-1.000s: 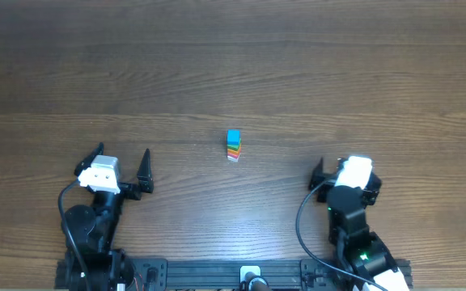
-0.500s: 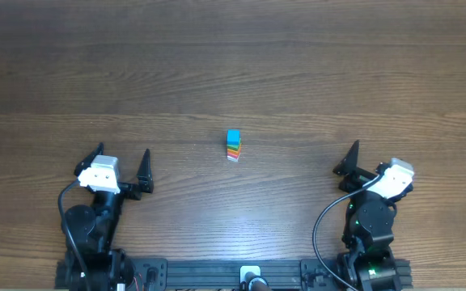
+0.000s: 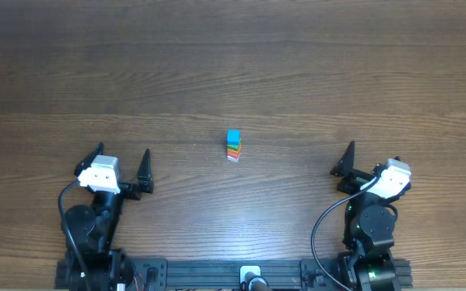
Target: Stack Cubes
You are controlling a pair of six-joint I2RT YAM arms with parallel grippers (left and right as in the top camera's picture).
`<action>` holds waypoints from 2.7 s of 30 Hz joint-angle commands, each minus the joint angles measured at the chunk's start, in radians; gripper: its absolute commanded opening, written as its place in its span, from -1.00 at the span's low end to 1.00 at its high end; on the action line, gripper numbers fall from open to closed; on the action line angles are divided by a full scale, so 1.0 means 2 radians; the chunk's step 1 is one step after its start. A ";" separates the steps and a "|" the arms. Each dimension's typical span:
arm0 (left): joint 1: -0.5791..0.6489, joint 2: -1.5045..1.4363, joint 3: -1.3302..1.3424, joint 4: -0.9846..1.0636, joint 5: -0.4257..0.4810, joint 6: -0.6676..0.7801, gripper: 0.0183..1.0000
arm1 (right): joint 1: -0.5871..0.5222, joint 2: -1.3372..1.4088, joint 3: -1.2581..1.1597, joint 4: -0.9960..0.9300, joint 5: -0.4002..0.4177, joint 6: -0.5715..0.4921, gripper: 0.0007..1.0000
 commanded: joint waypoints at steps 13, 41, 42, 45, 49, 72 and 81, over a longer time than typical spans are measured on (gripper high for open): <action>-0.002 -0.004 -0.003 -0.001 0.005 0.007 1.00 | -0.002 -0.038 -0.005 0.000 -0.051 -0.008 0.99; -0.002 -0.004 -0.003 -0.001 0.005 0.007 1.00 | -0.003 -0.038 -0.005 -0.006 -0.141 -0.114 0.99; -0.002 -0.004 -0.003 -0.001 0.005 0.007 1.00 | -0.003 -0.038 -0.005 -0.006 -0.141 -0.114 0.99; -0.002 -0.004 -0.003 -0.001 0.005 0.007 1.00 | -0.003 -0.038 -0.005 -0.006 -0.141 -0.114 0.98; -0.002 -0.004 -0.003 -0.001 0.005 0.007 1.00 | -0.003 -0.038 -0.005 -0.006 -0.141 -0.114 0.98; -0.002 -0.004 -0.003 -0.001 0.005 0.007 1.00 | -0.003 -0.038 -0.005 -0.006 -0.141 -0.114 0.99; -0.002 -0.004 -0.003 -0.001 0.005 0.007 1.00 | -0.003 -0.038 -0.005 -0.006 -0.141 -0.114 0.99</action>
